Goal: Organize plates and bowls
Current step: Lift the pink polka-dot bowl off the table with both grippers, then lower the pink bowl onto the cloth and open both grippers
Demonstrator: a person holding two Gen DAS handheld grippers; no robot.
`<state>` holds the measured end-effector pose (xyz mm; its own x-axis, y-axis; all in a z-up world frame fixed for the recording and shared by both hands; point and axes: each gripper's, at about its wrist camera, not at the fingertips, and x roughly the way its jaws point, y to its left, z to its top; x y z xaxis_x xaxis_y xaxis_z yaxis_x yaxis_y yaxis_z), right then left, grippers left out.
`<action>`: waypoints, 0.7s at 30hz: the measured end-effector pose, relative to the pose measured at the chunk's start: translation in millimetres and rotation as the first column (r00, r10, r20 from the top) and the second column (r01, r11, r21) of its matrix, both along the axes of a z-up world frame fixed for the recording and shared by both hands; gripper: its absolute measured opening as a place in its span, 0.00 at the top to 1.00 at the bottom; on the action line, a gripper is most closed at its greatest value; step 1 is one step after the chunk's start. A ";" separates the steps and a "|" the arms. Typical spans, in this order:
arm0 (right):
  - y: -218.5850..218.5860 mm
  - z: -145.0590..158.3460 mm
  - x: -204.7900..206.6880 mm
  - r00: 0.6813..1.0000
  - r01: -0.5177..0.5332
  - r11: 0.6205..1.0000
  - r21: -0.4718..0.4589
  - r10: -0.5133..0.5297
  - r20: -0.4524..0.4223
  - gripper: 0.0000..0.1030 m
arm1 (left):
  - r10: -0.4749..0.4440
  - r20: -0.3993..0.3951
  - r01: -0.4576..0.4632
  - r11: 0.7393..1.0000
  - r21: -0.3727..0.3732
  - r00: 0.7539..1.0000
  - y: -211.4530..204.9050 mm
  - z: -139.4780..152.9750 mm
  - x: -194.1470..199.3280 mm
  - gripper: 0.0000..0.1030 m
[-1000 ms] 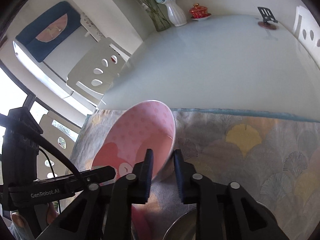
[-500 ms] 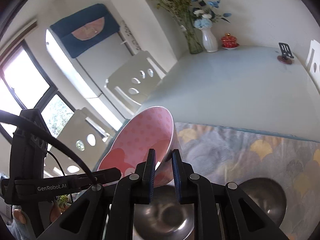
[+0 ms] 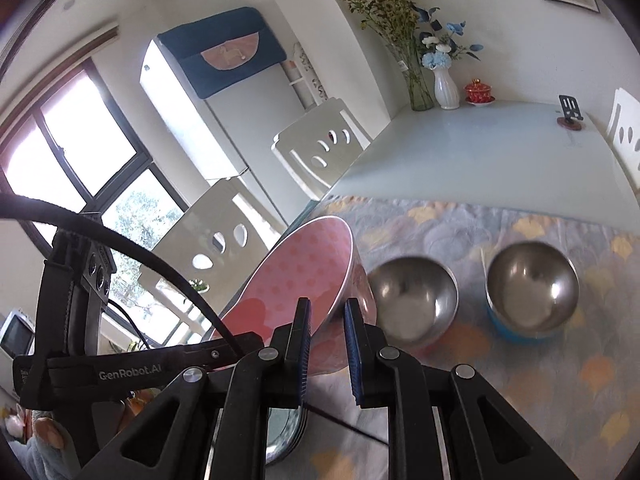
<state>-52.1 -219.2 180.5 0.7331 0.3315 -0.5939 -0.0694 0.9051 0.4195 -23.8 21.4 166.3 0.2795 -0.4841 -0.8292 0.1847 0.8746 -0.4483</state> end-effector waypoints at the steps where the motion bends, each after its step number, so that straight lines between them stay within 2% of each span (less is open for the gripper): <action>1: 0.8 -2.7 -8.9 1.000 0.004 1.000 0.003 -0.004 -0.009 0.85 | -0.013 -0.010 0.013 1.000 0.000 1.000 0.4 -2.4 -6.5 0.65; 5: -1.8 -20.6 -41.8 0.997 0.019 0.999 0.044 -0.015 -0.077 0.85 | -0.066 -0.067 0.068 0.997 0.023 0.996 -2.3 -20.1 -32.1 0.65; 10: -6.1 -49.7 -68.6 0.984 0.051 0.998 0.044 -0.043 -0.172 0.85 | -0.096 -0.143 0.103 0.994 0.042 0.985 -10.7 -43.4 -49.8 0.65; 12: -9.6 -63.6 -77.7 0.978 0.044 0.994 0.105 -0.021 -0.208 0.85 | -0.148 -0.174 0.147 0.989 -0.017 0.974 -17.8 -49.6 -57.0 0.65; 13: -9.6 -68.0 -80.2 0.976 0.031 0.987 0.156 0.004 -0.216 0.85 | -0.170 -0.183 0.167 0.985 -0.033 0.968 -21.4 -50.7 -59.1 0.62; 14: -7.9 -73.5 -82.7 0.973 0.022 0.977 0.214 0.028 -0.228 0.85 | -0.194 -0.188 0.196 0.981 -0.007 0.963 -29.2 -52.8 -65.4 0.66; 15: -2.7 -77.3 -83.8 0.970 0.012 0.975 0.223 0.042 -0.239 0.85 | -0.209 -0.167 0.217 0.976 0.027 0.964 -34.1 -54.4 -70.7 0.69; 16: 2.6 -79.8 -84.2 0.968 0.011 0.984 0.180 0.036 -0.250 0.92 | -0.217 -0.146 0.230 0.970 0.083 0.965 -38.1 -59.6 -72.1 0.68; 17: 5.2 -83.1 -83.6 0.965 0.008 0.989 0.145 0.030 -0.259 0.92 | -0.218 -0.146 0.235 0.967 0.104 0.965 -39.3 -64.9 -71.7 0.65; 18: 5.3 -87.4 -82.6 0.964 0.004 0.989 0.147 0.035 -0.265 0.92 | -0.197 -0.172 0.218 0.969 0.113 0.965 -37.1 -77.7 -69.1 0.65; 21: -2.2 -104.6 -81.6 0.949 0.038 0.978 0.204 0.029 -0.314 0.92 | -0.139 -0.287 0.159 0.986 0.047 0.948 -22.8 -106.2 -63.8 0.65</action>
